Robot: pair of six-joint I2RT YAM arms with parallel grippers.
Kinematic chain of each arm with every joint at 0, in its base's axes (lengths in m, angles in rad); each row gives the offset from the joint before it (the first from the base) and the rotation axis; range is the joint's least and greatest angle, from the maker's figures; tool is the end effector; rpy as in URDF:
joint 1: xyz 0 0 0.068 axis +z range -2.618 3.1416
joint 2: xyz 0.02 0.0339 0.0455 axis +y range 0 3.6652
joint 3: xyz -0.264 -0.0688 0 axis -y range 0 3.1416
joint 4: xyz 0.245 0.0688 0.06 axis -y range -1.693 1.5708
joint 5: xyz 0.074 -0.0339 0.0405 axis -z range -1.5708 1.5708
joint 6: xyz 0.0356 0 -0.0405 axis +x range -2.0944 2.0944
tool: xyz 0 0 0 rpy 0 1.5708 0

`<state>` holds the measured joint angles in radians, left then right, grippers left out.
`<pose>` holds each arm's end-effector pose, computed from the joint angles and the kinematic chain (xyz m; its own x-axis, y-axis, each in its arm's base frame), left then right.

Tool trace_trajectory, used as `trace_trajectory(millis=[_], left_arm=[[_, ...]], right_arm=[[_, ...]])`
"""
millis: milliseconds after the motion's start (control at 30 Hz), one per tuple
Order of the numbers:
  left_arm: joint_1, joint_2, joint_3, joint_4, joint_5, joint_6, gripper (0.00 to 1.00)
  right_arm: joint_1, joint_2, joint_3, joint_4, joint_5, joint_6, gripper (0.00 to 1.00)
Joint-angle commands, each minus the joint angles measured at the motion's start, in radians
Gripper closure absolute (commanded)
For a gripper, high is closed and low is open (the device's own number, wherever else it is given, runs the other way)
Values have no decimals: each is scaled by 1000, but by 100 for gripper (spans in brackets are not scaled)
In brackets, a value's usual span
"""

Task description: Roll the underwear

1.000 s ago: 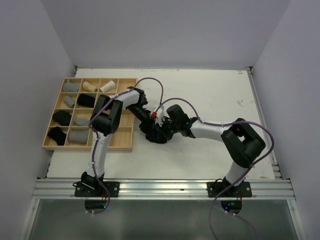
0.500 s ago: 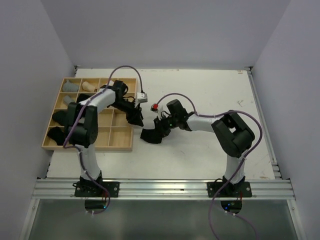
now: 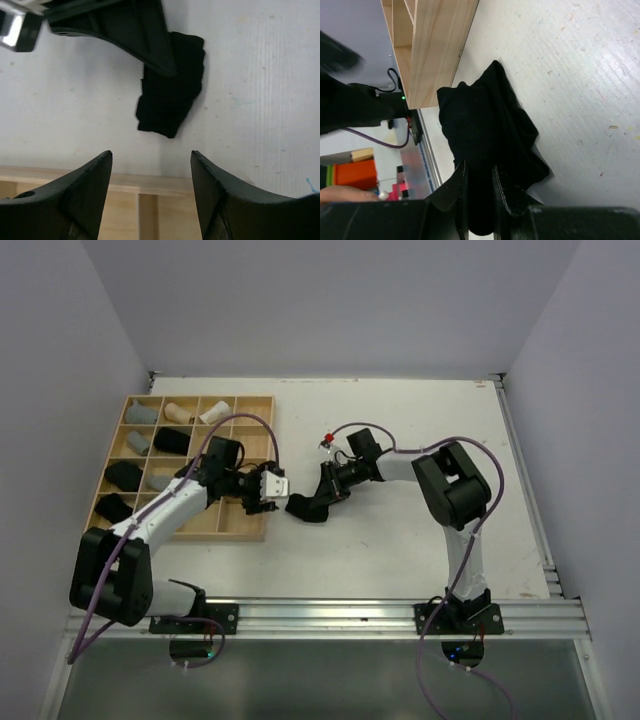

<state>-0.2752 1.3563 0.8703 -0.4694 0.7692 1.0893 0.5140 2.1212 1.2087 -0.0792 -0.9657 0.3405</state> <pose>0.2492 -0.0961 0.2288 0.1516 0.6189 -0.7707 0.9658 0.0730 0.2486 0.3400 0.2256 0.1025 -0.9113 -0.2964 -0.2860 -0.3897 0.3957 0.8316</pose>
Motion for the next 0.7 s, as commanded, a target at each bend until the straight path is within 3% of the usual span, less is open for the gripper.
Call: trace_trajectory(millis=[0,133,333,667], left_arm=[[-97,-72,-114,162,-102,92,33],[-223,-89,-214,299,-179,95,32],[-301,-4,-225,415,-254,100,31],[-355,164,-192,408,-295,83,33]], right_arm=[[4,158,-54,-235,209,-32,100],[1,200,-29,-261,211,-31,100],[-3,281,-5,-284,208,-21,100],[-3,315,0,-298,259,-20,100]])
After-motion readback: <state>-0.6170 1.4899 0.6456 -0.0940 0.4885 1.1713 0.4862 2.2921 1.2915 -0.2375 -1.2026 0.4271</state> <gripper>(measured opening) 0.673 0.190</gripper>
